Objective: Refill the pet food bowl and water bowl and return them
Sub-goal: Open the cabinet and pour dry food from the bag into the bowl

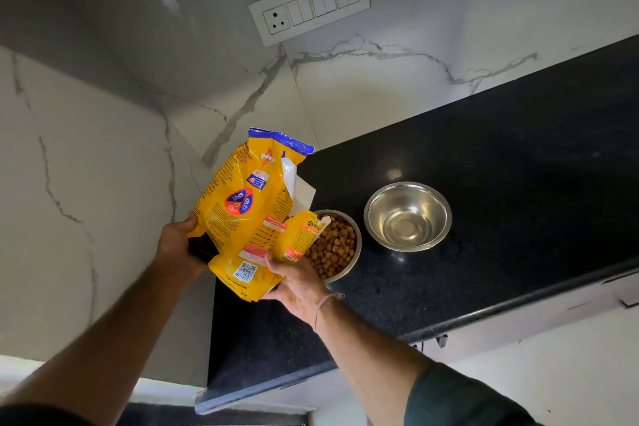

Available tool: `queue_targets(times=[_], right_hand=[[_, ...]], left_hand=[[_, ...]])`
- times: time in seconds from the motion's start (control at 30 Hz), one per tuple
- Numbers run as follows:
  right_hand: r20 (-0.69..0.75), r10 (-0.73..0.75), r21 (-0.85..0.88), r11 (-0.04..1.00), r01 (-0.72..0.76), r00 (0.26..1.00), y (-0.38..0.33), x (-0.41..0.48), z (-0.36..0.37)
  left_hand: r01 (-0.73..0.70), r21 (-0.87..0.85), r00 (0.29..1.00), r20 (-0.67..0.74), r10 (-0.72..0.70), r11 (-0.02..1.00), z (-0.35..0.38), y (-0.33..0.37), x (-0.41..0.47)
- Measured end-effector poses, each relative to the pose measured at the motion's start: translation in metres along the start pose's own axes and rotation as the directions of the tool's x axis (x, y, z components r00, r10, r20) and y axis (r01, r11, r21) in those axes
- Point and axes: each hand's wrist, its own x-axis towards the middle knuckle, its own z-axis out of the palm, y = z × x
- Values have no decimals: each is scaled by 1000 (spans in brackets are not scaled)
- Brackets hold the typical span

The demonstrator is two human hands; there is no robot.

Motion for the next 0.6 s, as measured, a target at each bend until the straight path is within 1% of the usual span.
queue_targets(times=[0.13, 0.27, 0.6], right_hand=[[-26, -2, 9, 1000, 2, 1000, -1, 1, -1], [-6, 10, -9, 1000, -10, 1000, -1, 1, 1], [-18, 36, -30, 999, -36, 999, 1, 2, 2]], left_hand=[[17, -13, 1000, -4, -17, 1000, 1, -1, 0], [21, -12, 1000, 3, -21, 1000, -1, 0, -2], [37, -35, 999, -17, -38, 999, -4, -2, -7]])
